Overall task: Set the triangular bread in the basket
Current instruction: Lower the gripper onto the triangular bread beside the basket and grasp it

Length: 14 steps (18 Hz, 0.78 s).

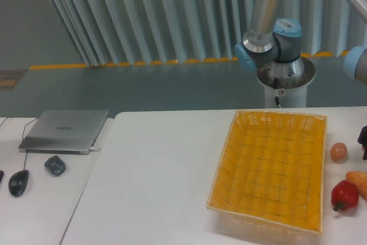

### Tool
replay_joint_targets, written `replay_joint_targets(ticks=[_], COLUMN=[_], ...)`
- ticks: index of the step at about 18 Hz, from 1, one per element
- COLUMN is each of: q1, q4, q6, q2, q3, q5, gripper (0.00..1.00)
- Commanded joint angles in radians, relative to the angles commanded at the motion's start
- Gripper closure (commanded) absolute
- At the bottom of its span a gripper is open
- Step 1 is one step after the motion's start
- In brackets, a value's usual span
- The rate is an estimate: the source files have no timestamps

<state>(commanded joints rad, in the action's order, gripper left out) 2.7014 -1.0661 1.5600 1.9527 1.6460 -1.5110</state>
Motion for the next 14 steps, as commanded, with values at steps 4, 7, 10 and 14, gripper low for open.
replay_joint_targets(ticks=[4,7,10,14], q1=[-0.003,-0.011,-0.02,-0.018], q4=[0.002,0.012,0.031,0.044], q6=[0.0,0.0,0.002,0.002], q2=[0.009,0.018,0.026,0.031], q3=[0.0,-0.002,-0.002,-0.003], q5=[0.0,0.0,0.0,0.0], gripper=[0.0,0.0,0.0,0.06])
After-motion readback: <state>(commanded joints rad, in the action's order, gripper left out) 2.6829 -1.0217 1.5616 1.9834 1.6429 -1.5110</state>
